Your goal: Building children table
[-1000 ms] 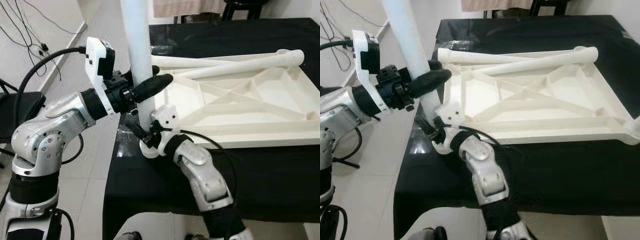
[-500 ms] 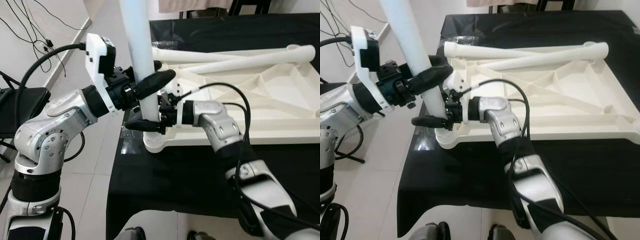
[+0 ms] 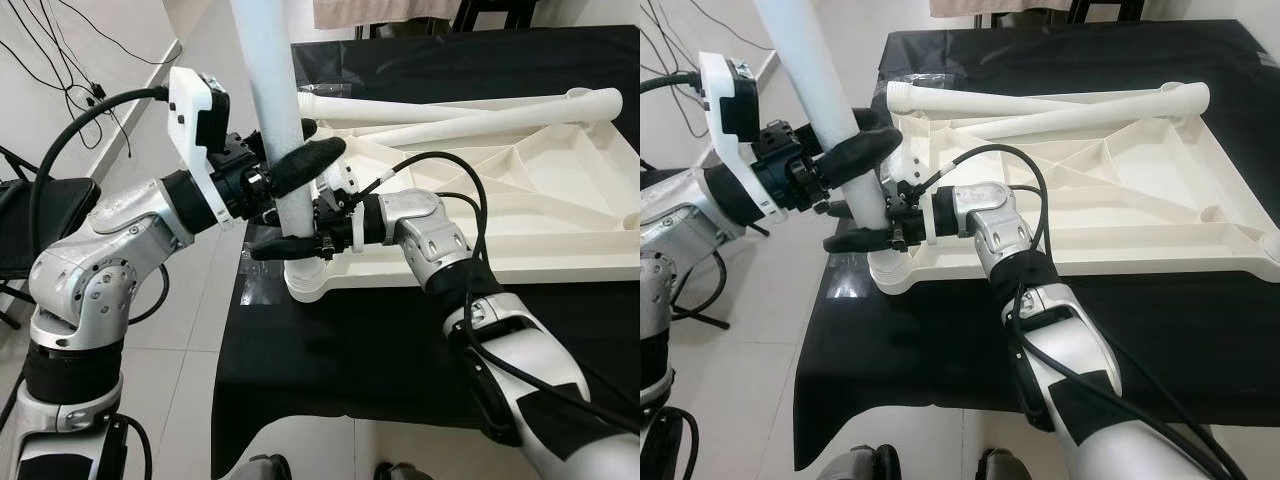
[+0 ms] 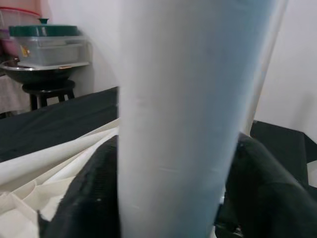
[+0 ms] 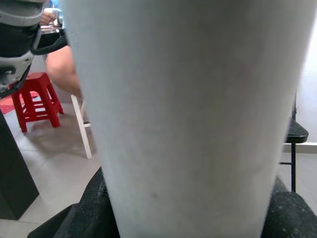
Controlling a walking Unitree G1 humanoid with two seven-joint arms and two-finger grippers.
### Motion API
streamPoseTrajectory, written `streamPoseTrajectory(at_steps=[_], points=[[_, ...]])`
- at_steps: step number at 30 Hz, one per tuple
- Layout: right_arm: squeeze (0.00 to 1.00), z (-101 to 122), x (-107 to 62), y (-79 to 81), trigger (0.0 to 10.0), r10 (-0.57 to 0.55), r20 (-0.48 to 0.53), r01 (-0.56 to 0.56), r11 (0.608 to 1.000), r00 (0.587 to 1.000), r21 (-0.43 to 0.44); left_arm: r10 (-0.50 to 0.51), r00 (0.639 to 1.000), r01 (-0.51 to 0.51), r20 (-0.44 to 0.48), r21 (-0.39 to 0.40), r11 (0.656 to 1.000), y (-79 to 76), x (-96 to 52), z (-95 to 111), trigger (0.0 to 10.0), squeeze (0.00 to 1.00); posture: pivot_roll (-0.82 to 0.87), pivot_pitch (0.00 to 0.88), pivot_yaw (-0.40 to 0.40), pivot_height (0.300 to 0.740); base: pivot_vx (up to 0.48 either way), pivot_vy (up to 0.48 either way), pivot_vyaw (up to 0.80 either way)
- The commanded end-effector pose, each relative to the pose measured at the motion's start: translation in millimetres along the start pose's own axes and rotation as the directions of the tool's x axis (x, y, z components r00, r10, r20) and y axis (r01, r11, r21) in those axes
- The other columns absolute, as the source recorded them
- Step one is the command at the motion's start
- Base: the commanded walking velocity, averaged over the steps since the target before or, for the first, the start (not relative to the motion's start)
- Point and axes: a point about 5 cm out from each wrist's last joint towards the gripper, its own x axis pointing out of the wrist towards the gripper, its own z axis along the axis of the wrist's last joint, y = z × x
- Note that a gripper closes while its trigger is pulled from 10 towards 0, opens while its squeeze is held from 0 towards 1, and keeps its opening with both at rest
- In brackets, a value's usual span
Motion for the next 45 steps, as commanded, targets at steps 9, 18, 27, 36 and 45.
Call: streamPoseTrajectory(at_steps=[9, 18, 27, 36, 45], points=[[0.0, -40, -7.2, 19.2, 0.0, -0.361, 0.019, 0.358, 0.928, 0.932, 0.102, 0.135, 0.989, -0.138, -0.063, -0.051, 0.989, 8.2, -37.7, -14, 10.0, 0.0, 0.01, 0.178, 0.067, 0.74, 0.0, 0.0, 0.0], [0.0, -82, 13.7, 82.3, 0.0, -0.796, -0.234, 0.829, 0.54, 0.559, 0.145, 0.264, 0.954, -0.272, -0.143, -0.036, 0.962, -6.2, -105.5, -10, 10.0, 0.0, 0.03, 0.201, 0.075, 0.74, 0.0, 0.0, 0.0], [1.0, -68, 10.4, 68.7, 10.0, -0.796, -0.163, 0.808, 0.548, 0.583, 0.216, 0.444, 0.828, -0.474, -0.342, -0.005, 0.88, -35.5, -138.2, -67, 10.0, 0.0, 0.06, 0.203, 0.059, 0.74, 0.0, 0.0, 0.0], [0.0, -41, -8.3, 31.4, 10.0, -0.558, 0.064, 0.527, 0.811, 0.828, 0.251, 0.415, 0.811, -0.483, -0.413, -0.073, 0.872, -72.5, -120.8, -116, 10.0, 0.0, 0.07, 0.182, 0.051, 0.74, 0.0, 0.0, 0.0], [0.0, -40, -10.6, 15.5, 10.0, -0.186, -0.022, 0.186, 0.964, 0.982, 0.188, 0.464, 0.791, -0.506, -0.399, -0.001, 0.862, -82.0, -101.9, -145, 10.0, 0.0, 0.09, 0.147, 0.025, 0.74, 0.0, 0.0, 0.0]])
